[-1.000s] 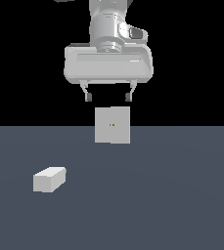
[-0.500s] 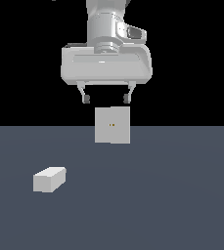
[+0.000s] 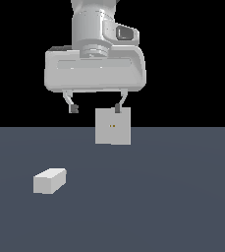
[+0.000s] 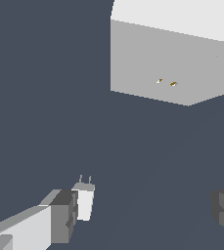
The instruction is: Plug the charger into the wall socket.
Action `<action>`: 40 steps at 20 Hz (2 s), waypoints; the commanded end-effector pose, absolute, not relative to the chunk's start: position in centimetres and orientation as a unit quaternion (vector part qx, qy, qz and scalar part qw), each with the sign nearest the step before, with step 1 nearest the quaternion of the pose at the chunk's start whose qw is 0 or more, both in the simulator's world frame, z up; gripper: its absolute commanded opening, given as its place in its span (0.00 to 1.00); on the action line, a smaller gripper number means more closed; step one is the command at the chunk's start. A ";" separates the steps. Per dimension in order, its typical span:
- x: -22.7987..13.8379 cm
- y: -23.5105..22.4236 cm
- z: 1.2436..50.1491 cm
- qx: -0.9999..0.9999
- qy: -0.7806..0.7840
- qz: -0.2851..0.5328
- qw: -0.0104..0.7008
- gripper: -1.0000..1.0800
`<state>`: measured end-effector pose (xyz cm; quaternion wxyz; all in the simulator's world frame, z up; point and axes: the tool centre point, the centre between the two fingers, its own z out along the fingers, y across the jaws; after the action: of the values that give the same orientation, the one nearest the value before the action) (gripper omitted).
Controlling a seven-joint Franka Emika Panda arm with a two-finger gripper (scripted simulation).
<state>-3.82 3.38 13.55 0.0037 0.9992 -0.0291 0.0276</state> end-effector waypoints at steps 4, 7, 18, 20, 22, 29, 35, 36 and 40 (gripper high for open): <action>-5.9 5.4 11.3 0.998 -0.049 0.048 0.004 0.96; -7.0 6.6 10.1 0.996 -0.059 0.059 0.004 0.96; -9.1 9.4 6.9 0.993 -0.085 0.086 0.007 0.96; -9.2 9.7 6.6 0.992 -0.087 0.089 0.007 0.96; -9.3 9.8 6.4 0.992 -0.089 0.090 0.008 0.96; -9.4 10.0 6.2 0.992 -0.090 0.091 0.008 0.96; -9.5 10.0 4.6 0.992 -0.090 0.091 0.008 0.96; -9.5 9.9 4.2 0.992 -0.090 0.091 0.008 0.96; -9.5 10.0 2.4 0.992 -0.090 0.091 0.008 0.96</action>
<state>-9.47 9.95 3.01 0.0082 0.9917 -0.0901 0.0911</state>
